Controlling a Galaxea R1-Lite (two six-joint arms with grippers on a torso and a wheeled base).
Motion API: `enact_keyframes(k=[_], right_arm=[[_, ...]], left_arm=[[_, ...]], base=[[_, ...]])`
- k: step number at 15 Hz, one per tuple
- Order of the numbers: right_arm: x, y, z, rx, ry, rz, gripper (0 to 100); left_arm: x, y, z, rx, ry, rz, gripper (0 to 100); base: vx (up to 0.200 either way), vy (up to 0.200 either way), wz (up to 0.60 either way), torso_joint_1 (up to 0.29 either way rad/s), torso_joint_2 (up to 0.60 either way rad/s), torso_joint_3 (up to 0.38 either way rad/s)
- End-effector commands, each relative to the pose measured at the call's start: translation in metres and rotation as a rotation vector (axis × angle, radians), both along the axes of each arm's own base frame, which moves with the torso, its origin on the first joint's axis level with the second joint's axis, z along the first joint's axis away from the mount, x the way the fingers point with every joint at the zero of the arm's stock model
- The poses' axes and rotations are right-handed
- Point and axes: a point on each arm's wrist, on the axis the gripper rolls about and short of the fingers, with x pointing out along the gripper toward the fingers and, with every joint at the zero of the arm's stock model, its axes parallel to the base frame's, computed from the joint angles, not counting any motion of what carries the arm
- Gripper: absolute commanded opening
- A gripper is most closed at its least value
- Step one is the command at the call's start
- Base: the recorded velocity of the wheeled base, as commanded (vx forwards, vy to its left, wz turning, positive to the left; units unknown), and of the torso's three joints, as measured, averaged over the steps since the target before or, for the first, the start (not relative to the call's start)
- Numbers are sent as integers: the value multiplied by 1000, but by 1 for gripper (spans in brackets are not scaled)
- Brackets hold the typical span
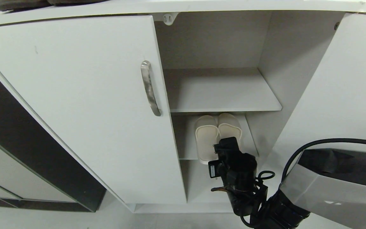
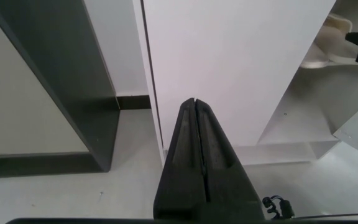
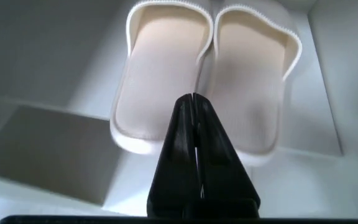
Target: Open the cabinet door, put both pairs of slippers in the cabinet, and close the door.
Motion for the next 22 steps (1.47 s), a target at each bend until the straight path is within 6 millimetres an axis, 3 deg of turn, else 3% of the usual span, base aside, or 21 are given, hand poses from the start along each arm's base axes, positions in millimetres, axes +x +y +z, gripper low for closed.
enact_keyframes(k=[1,3,15,22], right_arm=[[-2,0,2,0,-2,5,0],[-2,0,2,0,-2,5,0],[-3,-2,1,2,-2,8,0],[-3,-1,1,4,-3,8,0]], left_arm=[[0,0,0,0,0,-1,0],[0,0,0,-3,0,0,0],[0,0,0,-20,-1,9,0],[0,0,0,-17,-1,6,0]], base=[[-200,0,0,2,-2,2],[-200,0,0,0,-7,2],[0,0,0,0,0,0],[0,0,0,4,3,176]])
